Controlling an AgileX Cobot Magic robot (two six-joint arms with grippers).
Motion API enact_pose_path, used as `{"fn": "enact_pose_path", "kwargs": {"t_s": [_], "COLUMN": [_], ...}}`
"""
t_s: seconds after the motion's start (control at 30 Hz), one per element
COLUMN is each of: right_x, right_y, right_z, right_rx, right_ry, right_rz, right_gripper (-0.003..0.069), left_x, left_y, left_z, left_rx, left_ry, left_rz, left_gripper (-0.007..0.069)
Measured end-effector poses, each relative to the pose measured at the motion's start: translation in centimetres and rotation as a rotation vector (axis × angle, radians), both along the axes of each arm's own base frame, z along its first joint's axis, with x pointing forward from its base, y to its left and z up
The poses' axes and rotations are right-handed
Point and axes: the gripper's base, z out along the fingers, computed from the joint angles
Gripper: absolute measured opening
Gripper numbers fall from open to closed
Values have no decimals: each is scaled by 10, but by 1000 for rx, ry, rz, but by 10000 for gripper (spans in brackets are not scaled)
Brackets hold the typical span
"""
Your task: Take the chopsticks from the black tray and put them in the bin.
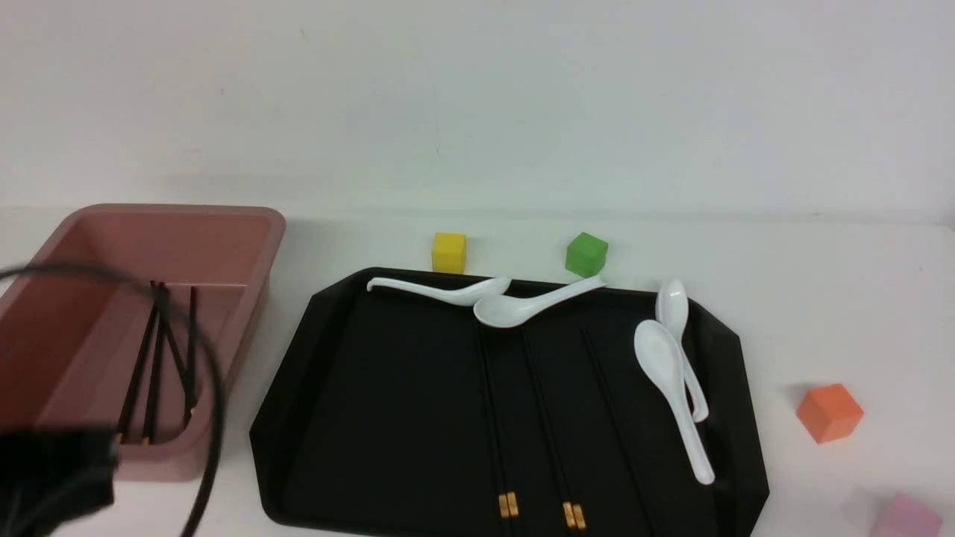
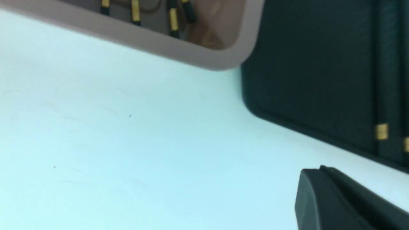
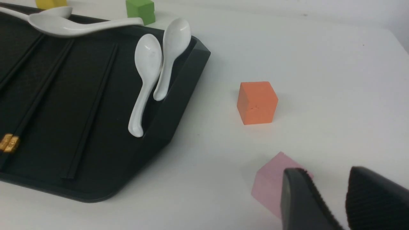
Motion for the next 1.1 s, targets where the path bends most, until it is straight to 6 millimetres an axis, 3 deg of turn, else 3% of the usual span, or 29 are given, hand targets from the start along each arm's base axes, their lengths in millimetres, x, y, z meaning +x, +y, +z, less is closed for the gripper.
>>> {"fn": "enact_pose_path", "kwargs": {"t_s": [0.1,0.13,0.2,0.37,1.1], "right_x": [0,0,0,0,0], "right_y": [0,0,0,0,0], "right_z": [0,0,0,0,0], "right_rx": [0,0,0,0,0], "right_ry": [0,0,0,0,0], "right_rz": [0,0,0,0,0], "right_gripper": [240,240,240,240,240], "left_x": [-34,-36,-60,-95,-101], "left_y": [2,2,4,6,8], "left_z": [-11,-12,-16,-10,-9], "left_rx": [-7,-7,-14,-27,12], "left_ry": [-159,-168,-336,-600,-652], "left_rz": [17,17,32,39,43], "left_gripper": [-13,-13,-13,-13,-13]}}
